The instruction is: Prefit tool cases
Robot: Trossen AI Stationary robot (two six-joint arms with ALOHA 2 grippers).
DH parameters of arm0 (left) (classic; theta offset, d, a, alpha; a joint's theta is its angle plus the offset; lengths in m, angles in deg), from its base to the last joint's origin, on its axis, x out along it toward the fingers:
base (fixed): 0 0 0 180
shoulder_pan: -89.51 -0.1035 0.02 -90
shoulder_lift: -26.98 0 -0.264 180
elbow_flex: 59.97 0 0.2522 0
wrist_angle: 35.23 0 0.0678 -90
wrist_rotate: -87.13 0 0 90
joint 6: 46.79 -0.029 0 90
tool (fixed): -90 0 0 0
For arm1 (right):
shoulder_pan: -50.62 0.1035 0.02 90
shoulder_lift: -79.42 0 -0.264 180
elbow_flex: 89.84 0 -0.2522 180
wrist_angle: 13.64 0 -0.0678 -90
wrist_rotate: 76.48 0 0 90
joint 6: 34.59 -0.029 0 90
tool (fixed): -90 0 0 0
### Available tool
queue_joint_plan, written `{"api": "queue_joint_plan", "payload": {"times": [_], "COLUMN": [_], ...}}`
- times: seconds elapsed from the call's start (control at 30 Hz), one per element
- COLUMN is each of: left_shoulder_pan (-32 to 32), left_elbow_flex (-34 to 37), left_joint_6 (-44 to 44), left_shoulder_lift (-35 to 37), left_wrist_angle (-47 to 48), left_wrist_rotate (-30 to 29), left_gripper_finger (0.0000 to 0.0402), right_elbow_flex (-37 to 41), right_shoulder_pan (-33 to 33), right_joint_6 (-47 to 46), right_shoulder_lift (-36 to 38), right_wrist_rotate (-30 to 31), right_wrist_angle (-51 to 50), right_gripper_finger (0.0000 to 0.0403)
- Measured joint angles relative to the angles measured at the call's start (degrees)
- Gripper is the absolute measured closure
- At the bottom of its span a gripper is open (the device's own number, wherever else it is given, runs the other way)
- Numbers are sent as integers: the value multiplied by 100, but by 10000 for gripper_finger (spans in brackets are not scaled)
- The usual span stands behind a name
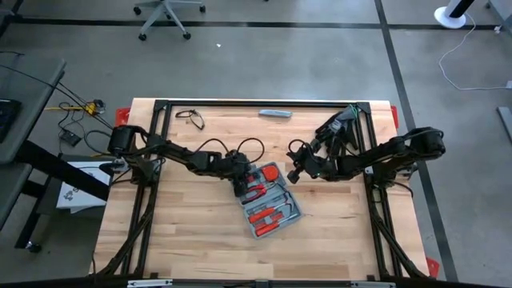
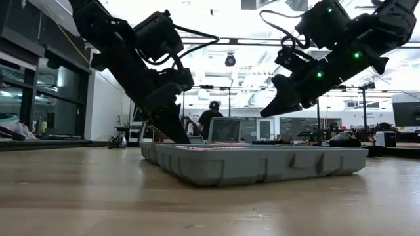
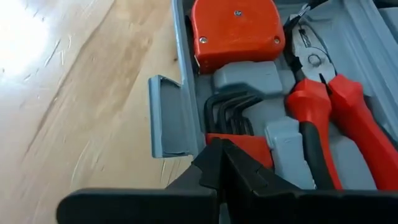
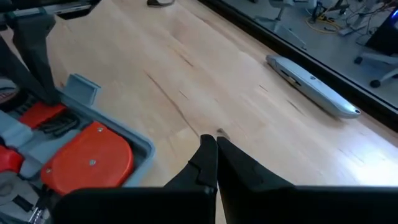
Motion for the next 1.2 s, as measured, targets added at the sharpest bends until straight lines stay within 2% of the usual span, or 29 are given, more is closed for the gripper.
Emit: {"api": "queue_joint_plan", "payload": {"times": [0.2,0.57,0.87,1.03,1.2], "left_shoulder_pan": [0,-83,-516,-848,-1080], "left_elbow_flex": [7,-229,-229,-207,-205], "left_joint_6": [-319,-871,-731,-561,-557], "left_shoulder_lift": [24,432,434,434,434], "left_wrist_angle": [-360,-273,78,117,108], "left_wrist_rotate": [53,13,13,522,1196], "left_gripper_finger": [402,402,401,377,326], "right_elbow_flex": [-4,-4,-4,-4,-4], "right_shoulder_pan": [1,2,4,7,7], "right_joint_6": [120,257,362,375,368], "right_shoulder_lift": [0,9,11,12,255], "right_wrist_rotate": [1,-43,-763,-879,-987], "right_wrist_angle": [35,-90,-196,-413,-735], "right_gripper_finger": [403,403,403,403,403]}}
